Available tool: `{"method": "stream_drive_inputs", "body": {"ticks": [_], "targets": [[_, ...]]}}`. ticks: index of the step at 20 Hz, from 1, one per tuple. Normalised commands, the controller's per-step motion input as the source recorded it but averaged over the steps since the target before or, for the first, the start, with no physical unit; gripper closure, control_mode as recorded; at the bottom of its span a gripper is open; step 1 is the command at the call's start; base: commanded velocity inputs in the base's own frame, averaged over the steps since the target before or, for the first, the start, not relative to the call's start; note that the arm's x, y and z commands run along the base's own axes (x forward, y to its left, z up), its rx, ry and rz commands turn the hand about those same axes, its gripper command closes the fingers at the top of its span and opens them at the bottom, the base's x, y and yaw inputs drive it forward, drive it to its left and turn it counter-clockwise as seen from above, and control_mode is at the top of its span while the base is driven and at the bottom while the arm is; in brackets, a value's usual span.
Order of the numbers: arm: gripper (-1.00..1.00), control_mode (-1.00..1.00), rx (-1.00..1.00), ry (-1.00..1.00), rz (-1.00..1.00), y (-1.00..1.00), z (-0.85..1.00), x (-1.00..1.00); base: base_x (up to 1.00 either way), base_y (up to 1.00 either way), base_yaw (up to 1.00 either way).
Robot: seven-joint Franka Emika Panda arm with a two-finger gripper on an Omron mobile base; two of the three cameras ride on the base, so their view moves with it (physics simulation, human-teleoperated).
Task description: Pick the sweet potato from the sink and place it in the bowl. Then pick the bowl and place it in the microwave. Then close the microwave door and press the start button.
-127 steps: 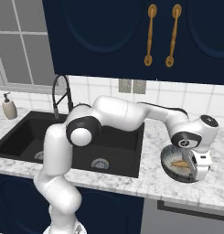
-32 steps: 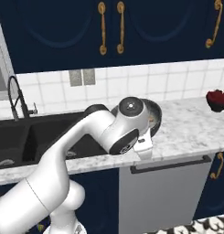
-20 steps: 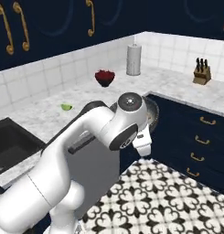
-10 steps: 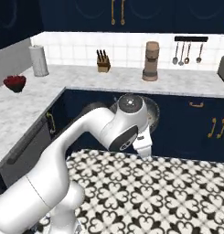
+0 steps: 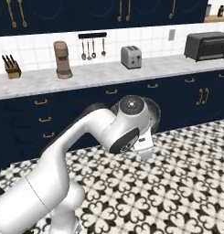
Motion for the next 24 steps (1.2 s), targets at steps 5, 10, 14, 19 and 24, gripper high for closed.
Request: {"method": "stream_drive_inputs", "body": {"ticks": [5, 10, 14, 19, 24], "targets": [[1.0, 1.0, 0.0, 0.0, 0.0, 0.0, 0.0, 0.0, 0.33, -0.41, -0.68], [1.0, 1.0, 0.0, 0.0, 0.0, 0.0, 0.0, 0.0, 0.41, -0.4, -0.66], [1.0, 1.0, 0.0, 0.0, 0.0, 0.0, 0.0, 0.0, 0.45, -0.46, -0.64], [1.0, 1.0, 0.0, 0.0, 0.0, 0.0, 0.0, 0.0, 0.47, -0.46, -0.63], [1.0, 1.0, 0.0, 0.0, 0.0, 0.0, 0.0, 0.0, 0.73, -0.35, -0.57]]}}
